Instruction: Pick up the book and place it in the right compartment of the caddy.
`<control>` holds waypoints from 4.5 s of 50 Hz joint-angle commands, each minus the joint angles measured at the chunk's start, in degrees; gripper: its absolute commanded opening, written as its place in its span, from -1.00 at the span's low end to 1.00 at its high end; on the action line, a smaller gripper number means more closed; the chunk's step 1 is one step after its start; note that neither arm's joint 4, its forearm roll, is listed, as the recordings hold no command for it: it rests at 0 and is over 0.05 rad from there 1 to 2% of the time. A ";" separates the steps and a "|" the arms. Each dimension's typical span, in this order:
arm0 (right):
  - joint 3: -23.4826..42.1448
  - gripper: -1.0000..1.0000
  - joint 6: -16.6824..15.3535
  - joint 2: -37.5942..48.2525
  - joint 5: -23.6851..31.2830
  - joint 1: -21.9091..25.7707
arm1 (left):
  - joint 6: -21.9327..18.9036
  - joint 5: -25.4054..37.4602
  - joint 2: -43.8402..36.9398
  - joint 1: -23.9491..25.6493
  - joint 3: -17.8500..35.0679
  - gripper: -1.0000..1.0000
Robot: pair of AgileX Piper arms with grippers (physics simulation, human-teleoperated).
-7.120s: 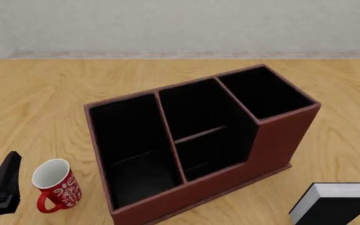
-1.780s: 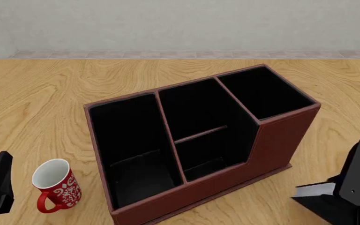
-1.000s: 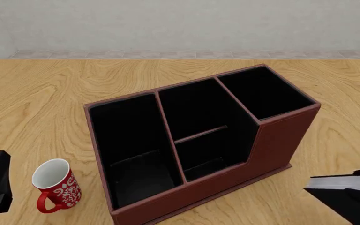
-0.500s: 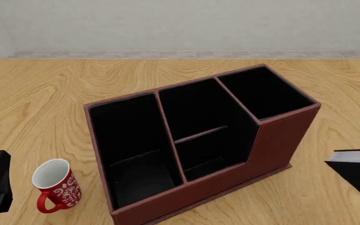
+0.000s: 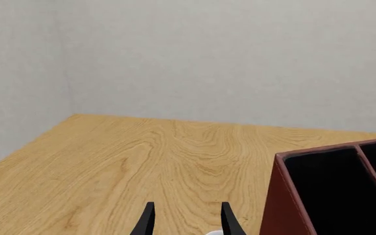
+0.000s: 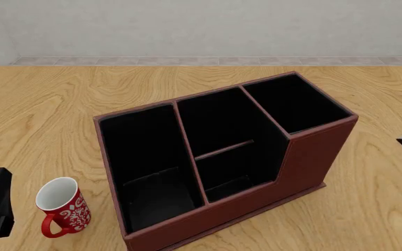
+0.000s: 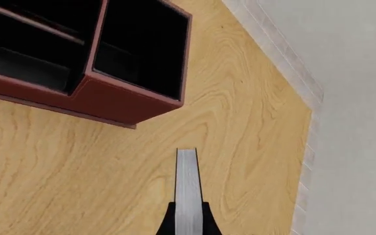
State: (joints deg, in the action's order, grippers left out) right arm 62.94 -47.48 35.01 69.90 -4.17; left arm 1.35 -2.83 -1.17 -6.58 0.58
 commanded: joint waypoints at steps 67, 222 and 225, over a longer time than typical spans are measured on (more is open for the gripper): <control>30.05 -1.00 -2.60 21.88 0.00 15.82 | 0.25 0.30 0.78 -0.04 0.02 1.00; 32.10 -1.00 -1.81 43.40 0.00 25.68 | 0.41 0.30 1.02 -0.61 0.28 1.00; 31.94 -1.00 -1.30 43.55 0.00 25.92 | 0.41 0.17 1.02 -0.61 0.15 1.00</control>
State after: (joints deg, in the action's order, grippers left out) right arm 94.94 -64.75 78.75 69.90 22.55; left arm 1.92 -2.95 -0.17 -7.88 0.75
